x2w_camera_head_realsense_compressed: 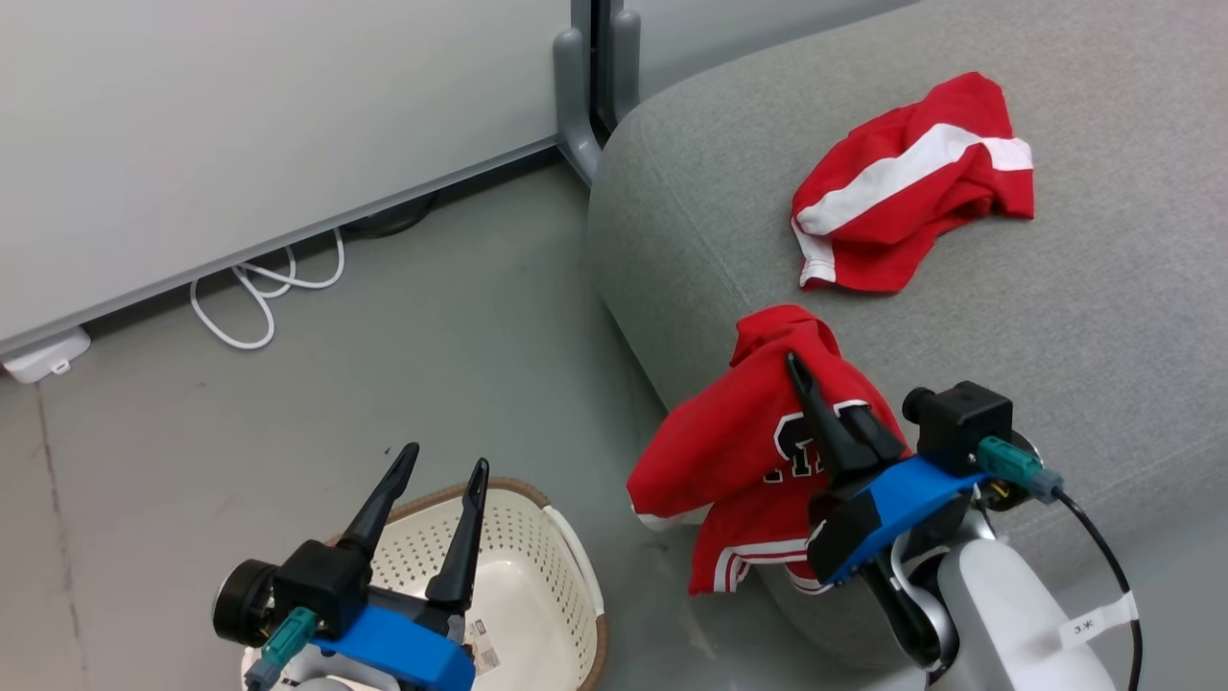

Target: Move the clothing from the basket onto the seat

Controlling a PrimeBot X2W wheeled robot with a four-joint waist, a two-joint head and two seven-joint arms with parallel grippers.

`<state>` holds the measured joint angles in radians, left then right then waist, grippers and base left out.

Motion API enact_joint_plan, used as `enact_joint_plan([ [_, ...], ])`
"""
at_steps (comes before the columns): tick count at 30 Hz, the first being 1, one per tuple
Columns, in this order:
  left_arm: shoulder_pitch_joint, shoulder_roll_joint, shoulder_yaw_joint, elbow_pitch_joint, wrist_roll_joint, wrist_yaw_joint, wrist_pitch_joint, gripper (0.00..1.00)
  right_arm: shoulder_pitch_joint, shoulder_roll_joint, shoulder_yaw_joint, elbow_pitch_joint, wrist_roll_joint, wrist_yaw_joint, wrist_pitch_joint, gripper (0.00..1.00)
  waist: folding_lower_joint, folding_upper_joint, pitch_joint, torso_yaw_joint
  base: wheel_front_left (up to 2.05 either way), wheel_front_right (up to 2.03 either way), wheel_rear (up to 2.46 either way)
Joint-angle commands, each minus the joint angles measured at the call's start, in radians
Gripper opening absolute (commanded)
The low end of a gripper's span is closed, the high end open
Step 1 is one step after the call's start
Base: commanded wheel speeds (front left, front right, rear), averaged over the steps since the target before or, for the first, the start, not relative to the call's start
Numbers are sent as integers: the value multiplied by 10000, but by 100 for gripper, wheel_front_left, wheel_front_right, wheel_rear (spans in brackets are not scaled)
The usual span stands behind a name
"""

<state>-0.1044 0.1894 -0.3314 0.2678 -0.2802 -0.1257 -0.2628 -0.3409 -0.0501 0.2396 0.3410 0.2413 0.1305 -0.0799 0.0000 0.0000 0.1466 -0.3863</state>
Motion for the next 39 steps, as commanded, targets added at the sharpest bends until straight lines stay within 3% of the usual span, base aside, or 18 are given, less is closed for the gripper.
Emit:
enact_joint_plan([
  [1, -176, 83, -16, -20, 6, -74, -30, 100, -156, -5, -48, -61, -31, 5, 19, 0, 0, 0, 102, 72, 0, 0, 0],
  [6, -371, 229, -193, -90, 0, -75, -30, 100, -786, -7, -335, -73, -272, 5, -35, 0, 0, 0, 504, 219, 0, 0, 0],
  [12, -827, 521, -393, -286, 97, -76, -30, 100, -2246, -283, -1477, -284, -496, 5, -18, 0, 0, 0, 1382, 468, 0, 0, 0],
  [25, -2228, 1037, -657, -1140, 299, -76, -30, 100, -5879, -2151, -4805, -1488, 153, 5, 1191, 0, 0, 0, 3932, 1193, 0, 0, 0],
  [34, -2872, 1410, -810, -1701, 508, -47, -30, 100, -7403, -3334, -7309, -106, 564, 5, 1580, 0, 0, 0, 5163, 1616, 0, 0, 0],
  [39, -2924, 1491, -722, -1910, 578, -47, -30, 100, -7090, -3329, -8347, 1409, 215, 5, 1385, 0, 0, 0, 5538, 1835, 0, 0, 0],
])
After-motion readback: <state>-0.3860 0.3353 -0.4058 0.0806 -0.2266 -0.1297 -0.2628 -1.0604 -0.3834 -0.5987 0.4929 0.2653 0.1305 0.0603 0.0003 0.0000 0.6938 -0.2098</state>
